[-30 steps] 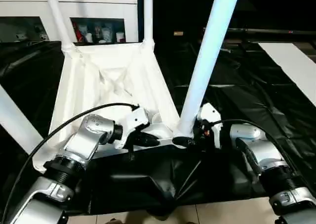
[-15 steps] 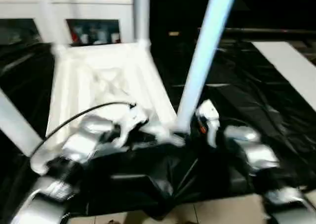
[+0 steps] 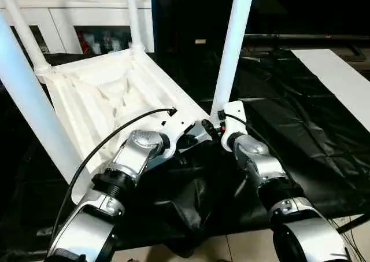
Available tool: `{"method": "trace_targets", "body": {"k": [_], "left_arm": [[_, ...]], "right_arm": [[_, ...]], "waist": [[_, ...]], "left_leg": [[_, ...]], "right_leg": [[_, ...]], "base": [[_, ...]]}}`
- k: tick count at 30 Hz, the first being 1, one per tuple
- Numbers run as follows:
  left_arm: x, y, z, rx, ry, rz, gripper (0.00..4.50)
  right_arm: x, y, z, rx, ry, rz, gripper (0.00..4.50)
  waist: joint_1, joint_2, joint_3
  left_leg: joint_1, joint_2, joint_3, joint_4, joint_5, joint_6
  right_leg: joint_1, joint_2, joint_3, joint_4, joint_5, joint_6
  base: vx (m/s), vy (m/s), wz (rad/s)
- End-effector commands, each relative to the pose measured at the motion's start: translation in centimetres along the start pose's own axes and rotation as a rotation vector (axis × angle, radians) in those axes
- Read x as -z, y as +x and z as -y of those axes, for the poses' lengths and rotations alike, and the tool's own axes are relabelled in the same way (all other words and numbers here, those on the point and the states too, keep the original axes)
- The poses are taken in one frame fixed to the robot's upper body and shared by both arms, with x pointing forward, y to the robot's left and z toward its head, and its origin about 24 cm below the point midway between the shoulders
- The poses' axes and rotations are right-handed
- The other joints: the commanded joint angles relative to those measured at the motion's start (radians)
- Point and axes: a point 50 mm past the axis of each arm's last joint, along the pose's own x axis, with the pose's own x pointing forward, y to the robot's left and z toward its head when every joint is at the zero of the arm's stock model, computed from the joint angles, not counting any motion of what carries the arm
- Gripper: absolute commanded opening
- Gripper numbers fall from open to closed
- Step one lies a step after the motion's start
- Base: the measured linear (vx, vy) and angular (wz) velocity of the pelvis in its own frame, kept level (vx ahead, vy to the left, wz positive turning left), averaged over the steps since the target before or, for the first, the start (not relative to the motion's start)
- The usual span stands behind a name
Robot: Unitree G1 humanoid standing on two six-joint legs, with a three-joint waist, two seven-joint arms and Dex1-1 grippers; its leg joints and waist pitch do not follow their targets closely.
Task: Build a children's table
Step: Rotate leg to tighten
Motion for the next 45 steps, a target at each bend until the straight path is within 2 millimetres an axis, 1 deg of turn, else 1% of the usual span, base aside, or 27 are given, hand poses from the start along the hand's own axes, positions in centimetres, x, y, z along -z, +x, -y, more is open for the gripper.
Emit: {"method": "trace_targets", "body": {"k": [1,3,4,6,8,9,10,13,14,15,16,17,18,21,26,27,28,30,31,32,34,35,36,39,41,44,45], "left_arm": [[1.3,0.0,-0.2,-0.018,-0.005,-0.062,0.00],[1.6,-0.3,-0.3,0.005,-0.003,-0.076,0.00],[1.7,-0.4,-0.2,0.020,0.000,-0.080,0.00],[2.0,-0.7,-0.1,0.068,0.010,-0.086,0.00],[2.1,-0.9,-0.1,0.083,0.010,-0.088,0.00],[2.1,-1.3,0.1,0.136,0.031,-0.067,0.00],[2.1,-1.6,0.1,0.167,0.040,-0.055,0.00],[2.1,-1.9,0.2,0.213,0.056,-0.043,0.00],[2.2,-2.3,0.3,0.253,0.063,-0.037,0.00],[2.2,-2.5,0.3,0.288,0.075,-0.030,0.00],[2.2,-2.8,0.4,0.320,0.071,-0.026,0.00],[2.2,-2.9,0.4,0.326,0.072,-0.025,0.00],[2.1,-3.4,0.7,0.387,0.073,-0.006,0.00],[2.1,-3.9,0.8,0.437,0.059,0.004,0.00],[2.3,-4.5,0.8,0.462,0.053,0.005,0.00],[2.4,-4.6,0.8,0.466,0.052,0.004,0.00],[2.4,-4.6,0.8,0.466,0.052,0.004,0.00],[2.5,-4.7,0.7,0.463,0.047,0.002,0.00],[2.6,-4.7,0.7,0.462,0.045,0.002,0.00],[2.7,-4.7,0.7,0.460,0.045,0.000,0.00],[2.7,-4.8,0.7,0.461,0.045,-0.002,0.00],[2.8,-4.9,0.7,0.463,0.044,-0.003,0.00],[2.8,-4.9,0.7,0.465,0.043,-0.003,0.00],[2.8,-5.0,0.7,0.462,0.040,-0.005,0.00],[2.9,-4.9,0.5,0.434,0.034,-0.010,0.00],[2.8,-4.2,-0.2,0.303,0.008,-0.016,0.00],[2.8,-4.1,-0.3,0.284,0.006,-0.016,0.00]], "right_arm": [[-0.4,0.2,-1.8,-0.138,-0.003,0.036,3.36],[-0.8,-0.1,-1.0,-0.154,-0.017,0.045,3.47],[-0.9,-0.2,-0.7,-0.173,-0.021,0.046,3.47],[-1.0,-0.6,-0.2,-0.239,-0.037,0.040,3.75],[-1.0,-0.8,0.0,-0.274,-0.054,0.037,3.83],[-0.8,-1.6,0.4,-0.365,-0.129,0.011,3.83],[-0.3,-2.3,1.0,-0.431,-0.210,-0.028,3.83],[0.2,-3.1,1.5,-0.498,-0.269,-0.062,3.83],[0.4,-3.7,1.9,-0.552,-0.285,-0.077,3.83],[0.5,-4.2,2.2,-0.588,-0.287,-0.082,3.83],[0.4,-4.4,2.5,-0.600,-0.291,-0.078,3.83],[0.4,-4.4,2.5,-0.600,-0.292,-0.077,3.83],[0.2,-4.6,2.9,-0.613,-0.294,-0.066,3.83],[0.0,-4.9,2.9,-0.653,-0.273,-0.054,3.83],[0.1,-5.4,2.6,-0.720,-0.251,-0.058,3.83],[0.2,-5.5,2.6,-0.733,-0.247,-0.063,3.67],[0.2,-5.5,2.6,-0.734,-0.247,-0.063,3.56],[0.6,-5.6,2.5,-0.750,-0.245,-0.079,3.49],[0.7,-5.6,2.5,-0.752,-0.244,-0.082,3.31],[0.9,-5.6,2.4,-0.759,-0.243,-0.088,3.31],[1.1,-5.7,2.4,-0.766,-0.247,-0.098,3.08],[1.2,-5.7,2.4,-0.769,-0.249,-0.101,3.08],[1.2,-5.7,2.4,-0.771,-0.250,-0.102,2.90],[1.3,-5.6,2.4,-0.757,-0.247,-0.101,2.77],[1.3,-5.2,2.6,-0.703,-0.223,-0.089,2.72],[1.5,-4.3,2.9,-0.543,-0.150,-0.070,2.66],[1.6,-4.2,2.9,-0.526,-0.142,-0.068,2.66]], "waist": [[-0.001,-0.003,-0.056],[-0.001,-0.003,-0.056],[-0.004,-0.008,-0.055],[-0.004,-0.007,-0.055],[-0.004,-0.006,-0.056],[-0.005,-0.008,-0.057],[0.001,-0.010,-0.057],[0.002,-0.010,-0.058],[0.003,-0.011,-0.057],[0.006,-0.011,-0.055],[0.005,-0.014,-0.054],[0.006,-0.012,-0.053],[0.007,-0.011,-0.053],[0.004,-0.010,-0.054],[0.014,-0.010,-0.056],[0.017,-0.013,-0.056],[0.019,-0.013,-0.056],[0.020,-0.019,-0.056],[0.021,-0.017,-0.055],[0.020,-0.018,-0.055],[0.020,-0.020,-0.055],[0.021,-0.019,-0.055],[0.021,-0.018,-0.055],[0.021,-0.019,-0.056],[0.020,-0.020,-0.056],[0.014,-0.016,-0.051],[0.012,-0.019,-0.049]], "left_leg": [[0.003,0.018,-0.005,-0.066,-0.207,0.020],[0.001,0.019,-0.005,-0.066,-0.200,0.028],[-0.003,0.018,-0.007,-0.068,-0.198,0.032],[0.000,0.019,-0.007,-0.067,-0.200,0.035],[-0.001,0.021,-0.006,-0.066,-0.183,0.041],[-0.003,0.022,-0.007,-0.066,-0.171,0.044],[-0.003,0.022,-0.006,-0.063,-0.158,0.057],[-0.003,0.023,-0.003,-0.060,-0.132,0.075],[-0.003,0.022,-0.004,-0.061,-0.137,0.073],[-0.001,0.024,-0.003,-0.060,-0.153,0.074],[-0.003,0.024,-0.003,-0.062,-0.166,0.075],[-0.001,0.025,-0.004,-0.062,-0.173,0.072],[0.001,0.027,-0.004,-0.064,-0.180,0.066],[0.004,0.029,-0.005,-0.065,-0.185,0.056],[0.005,0.031,-0.002,-0.064,-0.140,0.067],[0.003,0.030,-0.002,-0.064,-0.131,0.070],[0.004,0.030,-0.001,-0.063,-0.128,0.071],[0.003,0.029,0.000,-0.063,-0.128,0.070],[0.002,0.029,-0.002,-0.064,-0.130,0.067],[0.002,0.029,-0.001,-0.063,-0.132,0.066],[0.003,0.028,-0.001,-0.063,-0.133,0.063],[0.002,0.028,-0.002,-0.064,-0.132,0.063],[0.003,0.029,-0.002,-0.063,-0.132,0.062],[0.002,0.029,-0.002,-0.063,-0.123,0.063],[0.001,0.027,-0.001,-0.062,-0.121,0.065],[0.003,0.027,-0.001,-0.065,-0.151,0.045],[0.005,0.025,-0.003,-0.068,-0.181,0.031]], "right_leg": [[0.044,-0.067,0.040,-0.086,-0.265,-0.172],[0.046,-0.068,0.040,-0.084,-0.253,-0.180],[0.049,-0.068,0.038,-0.084,-0.262,-0.178],[0.047,-0.070,0.039,-0.086,-0.276,-0.180],[0.048,-0.069,0.039,-0.082,-0.243,-0.190],[0.050,-0.068,0.039,-0.078,-0.217,-0.200],[0.053,-0.066,0.038,-0.077,-0.184,-0.206],[0.051,-0.068,0.040,-0.069,-0.125,-0.233],[0.053,-0.067,0.038,-0.071,-0.138,-0.234],[0.051,-0.070,0.040,-0.075,-0.166,-0.230],[0.051,-0.070,0.040,-0.077,-0.191,-0.226],[0.049,-0.071,0.040,-0.078,-0.209,-0.223],[0.046,-0.072,0.040,-0.080,-0.230,-0.220],[0.045,-0.071,0.041,-0.076,-0.217,-0.230],[0.046,-0.068,0.040,-0.066,-0.134,-0.250],[0.049,-0.069,0.040,-0.065,-0.126,-0.249],[0.049,-0.070,0.041,-0.065,-0.123,-0.247],[0.049,-0.071,0.040,-0.066,-0.135,-0.243],[0.049,-0.073,0.041,-0.067,-0.149,-0.238],[0.049,-0.072,0.041,-0.068,-0.155,-0.236],[0.049,-0.072,0.041,-0.068,-0.168,-0.230],[0.048,-0.072,0.041,-0.068,-0.170,-0.229],[0.048,-0.072,0.041,-0.068,-0.170,-0.228],[0.049,-0.072,0.041,-0.066,-0.155,-0.230],[0.049,-0.072,0.041,-0.066,-0.153,-0.229],[0.044,-0.071,0.041,-0.073,-0.210,-0.222],[0.044,-0.072,0.039,-0.080,-0.275,-0.205]], "base": [[0.000,0.000,0.00],[0.000,0.000,0.00],[0.000,0.000,0.00],[0.000,0.000,0.00],[0.000,0.000,0.00],[0.000,0.000,0.00],[0.000,0.000,0.00],[0.000,0.000,0.00],[0.000,0.000,0.00],[0.000,0.000,0.00],[0.000,0.000,0.00],[0.000,0.000,0.00],[0.000,0.000,0.00],[0.000,0.000,0.00],[0.000,0.000,0.00],[0.000,0.000,0.00],[0.000,0.000,0.00],[0.000,0.000,0.00],[0.000,0.000,0.00],[0.000,0.000,0.00],[0.000,0.000,0.00],[0.000,0.000,0.00],[0.000,0.000,0.00],[0.000,0.000,0.00],[0.000,0.000,0.00],[0.000,0.000,0.00],[0.000,0.000,0.00]]}}
